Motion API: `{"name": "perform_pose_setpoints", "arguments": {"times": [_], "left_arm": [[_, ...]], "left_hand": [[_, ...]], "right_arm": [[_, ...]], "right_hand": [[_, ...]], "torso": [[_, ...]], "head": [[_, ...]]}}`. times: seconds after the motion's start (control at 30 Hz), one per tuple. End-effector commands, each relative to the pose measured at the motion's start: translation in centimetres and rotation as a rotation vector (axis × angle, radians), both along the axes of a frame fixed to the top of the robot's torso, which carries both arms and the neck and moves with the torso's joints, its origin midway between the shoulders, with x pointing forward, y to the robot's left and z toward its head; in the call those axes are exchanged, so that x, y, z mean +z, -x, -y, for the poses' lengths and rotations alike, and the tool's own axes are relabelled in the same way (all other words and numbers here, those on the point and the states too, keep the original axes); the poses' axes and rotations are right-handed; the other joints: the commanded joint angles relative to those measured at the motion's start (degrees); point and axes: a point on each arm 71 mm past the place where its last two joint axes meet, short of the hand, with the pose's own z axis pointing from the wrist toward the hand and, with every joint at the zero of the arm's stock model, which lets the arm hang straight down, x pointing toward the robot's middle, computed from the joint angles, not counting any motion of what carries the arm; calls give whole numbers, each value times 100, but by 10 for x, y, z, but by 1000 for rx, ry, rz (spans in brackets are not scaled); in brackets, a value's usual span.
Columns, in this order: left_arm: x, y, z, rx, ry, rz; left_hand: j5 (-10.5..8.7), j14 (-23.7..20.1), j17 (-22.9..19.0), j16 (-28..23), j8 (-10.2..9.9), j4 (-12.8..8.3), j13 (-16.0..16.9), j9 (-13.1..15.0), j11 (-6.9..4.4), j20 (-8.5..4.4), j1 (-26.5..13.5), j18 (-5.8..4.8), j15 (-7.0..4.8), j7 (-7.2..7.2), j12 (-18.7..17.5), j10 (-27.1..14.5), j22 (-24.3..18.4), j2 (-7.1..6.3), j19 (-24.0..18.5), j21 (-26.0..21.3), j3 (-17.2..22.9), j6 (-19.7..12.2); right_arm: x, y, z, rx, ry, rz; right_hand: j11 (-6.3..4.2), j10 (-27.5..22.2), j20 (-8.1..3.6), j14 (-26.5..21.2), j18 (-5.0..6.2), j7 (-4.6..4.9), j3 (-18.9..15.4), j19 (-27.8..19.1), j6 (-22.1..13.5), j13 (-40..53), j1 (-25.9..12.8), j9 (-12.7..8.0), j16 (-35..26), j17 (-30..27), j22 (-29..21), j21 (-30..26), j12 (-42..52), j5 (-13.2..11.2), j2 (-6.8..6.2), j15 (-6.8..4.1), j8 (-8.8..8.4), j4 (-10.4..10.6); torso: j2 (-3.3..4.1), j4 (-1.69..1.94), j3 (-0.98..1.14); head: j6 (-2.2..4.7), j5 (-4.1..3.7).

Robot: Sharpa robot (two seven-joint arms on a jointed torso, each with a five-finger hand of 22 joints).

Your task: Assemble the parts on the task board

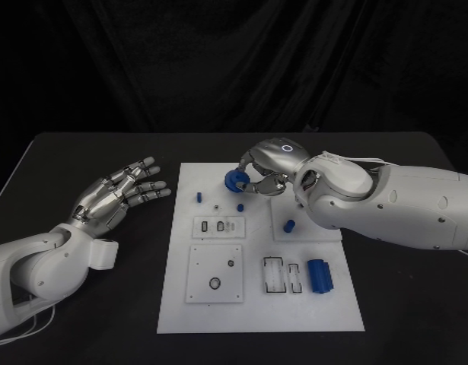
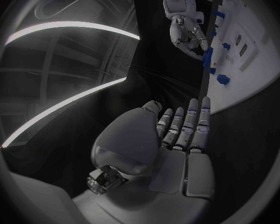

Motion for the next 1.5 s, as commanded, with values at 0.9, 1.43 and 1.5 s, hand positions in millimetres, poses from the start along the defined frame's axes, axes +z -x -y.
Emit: {"name": "perform_pose_setpoints", "arguments": {"times": [0.9, 1.43, 1.5], "left_arm": [[-1, 0, 3, -10, 26, 20], [-2, -1, 3, -12, 26, 16], [-2, 0, 3, -12, 26, 15]], "left_hand": [[36, -55, -14, 47, -11, -1, -8, 3, 39, 6, -16, -105, 9, 32, 34, -29, 10, -38, -56, 40, 74, -18], [36, -55, -14, 47, -11, -1, -8, 3, 39, 6, -16, -105, 9, 32, 34, -29, 10, -38, -56, 40, 74, -18], [36, -55, -14, 47, -11, -1, -8, 3, 39, 6, -16, -105, 9, 32, 34, -29, 10, -38, -56, 40, 74, -18]], "right_arm": [[-19, -8, -11, -5, 81, -46], [-17, -8, -14, 6, 68, -33], [-17, -8, -14, 6, 67, -31]], "right_hand": [[55, -135, 70, 271, 4, -112, 255, -73, -29, 636, -50, 905, -60, 1085, 868, -169, -27, -557, 72, 65, -195, -214], [101, -441, 129, 153, 68, -57, 7, -244, -919, 484, -180, 532, -171, 971, 817, -515, -101, -1898, 109, 124, -850, -26], [100, -489, 130, 136, 76, -61, -26, -268, -1010, 458, -192, 478, -188, 954, 807, -559, -115, -1922, 127, 125, -878, 1]], "torso": [[2, 18, -10], [1, 13, -5], [1, 13, -6]], "head": [[-33, -27], [-59, -20], [-59, -21]]}}
